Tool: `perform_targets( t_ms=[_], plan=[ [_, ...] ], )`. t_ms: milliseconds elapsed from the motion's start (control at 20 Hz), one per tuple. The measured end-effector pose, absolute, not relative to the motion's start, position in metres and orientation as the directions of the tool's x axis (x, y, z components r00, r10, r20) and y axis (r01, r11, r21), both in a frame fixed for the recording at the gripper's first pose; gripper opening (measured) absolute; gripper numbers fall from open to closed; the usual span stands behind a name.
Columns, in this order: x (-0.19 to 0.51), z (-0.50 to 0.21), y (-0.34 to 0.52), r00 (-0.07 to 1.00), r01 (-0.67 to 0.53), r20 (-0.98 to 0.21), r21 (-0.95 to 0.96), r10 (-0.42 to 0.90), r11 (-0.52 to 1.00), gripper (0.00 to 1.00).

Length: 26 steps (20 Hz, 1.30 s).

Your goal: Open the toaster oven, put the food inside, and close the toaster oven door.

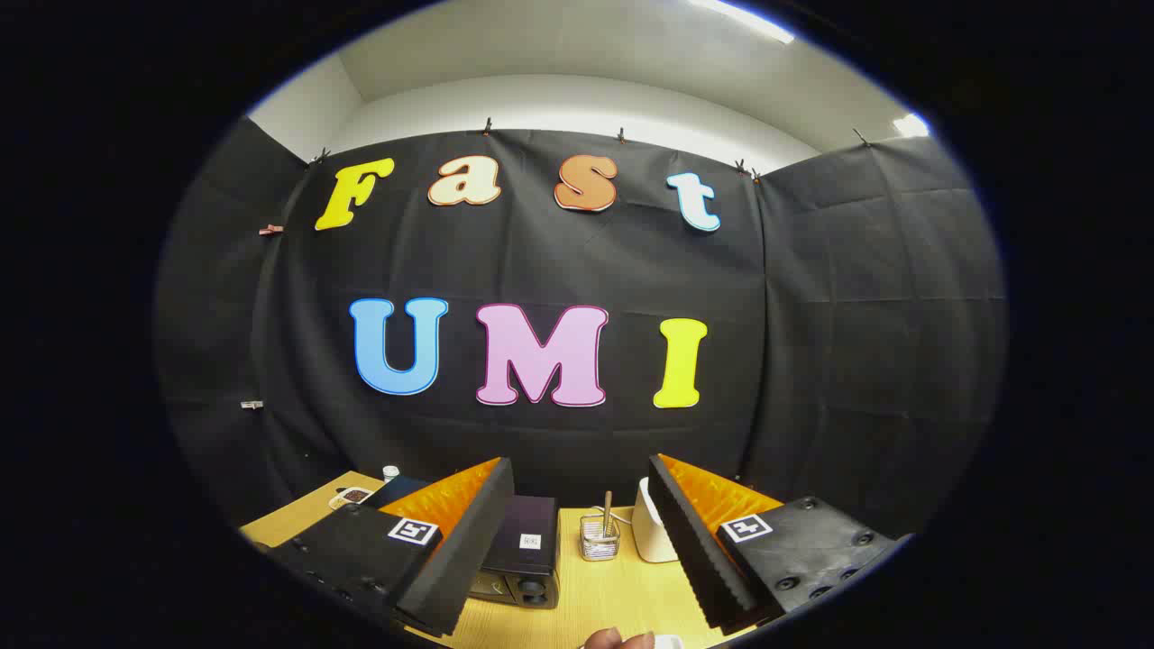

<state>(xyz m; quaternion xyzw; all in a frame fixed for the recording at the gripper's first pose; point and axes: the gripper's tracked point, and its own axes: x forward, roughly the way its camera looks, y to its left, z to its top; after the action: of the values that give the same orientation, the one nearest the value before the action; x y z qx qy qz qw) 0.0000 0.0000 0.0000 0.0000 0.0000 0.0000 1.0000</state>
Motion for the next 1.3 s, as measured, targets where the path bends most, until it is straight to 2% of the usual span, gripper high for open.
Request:
perform_targets(
  t_ms=[1300],
  plan=[
    [-0.002, -0.009, 0.013, 1.0, -0.007, -0.023, -0.005, 0.007, 1.0, 0.98]
  ],
)
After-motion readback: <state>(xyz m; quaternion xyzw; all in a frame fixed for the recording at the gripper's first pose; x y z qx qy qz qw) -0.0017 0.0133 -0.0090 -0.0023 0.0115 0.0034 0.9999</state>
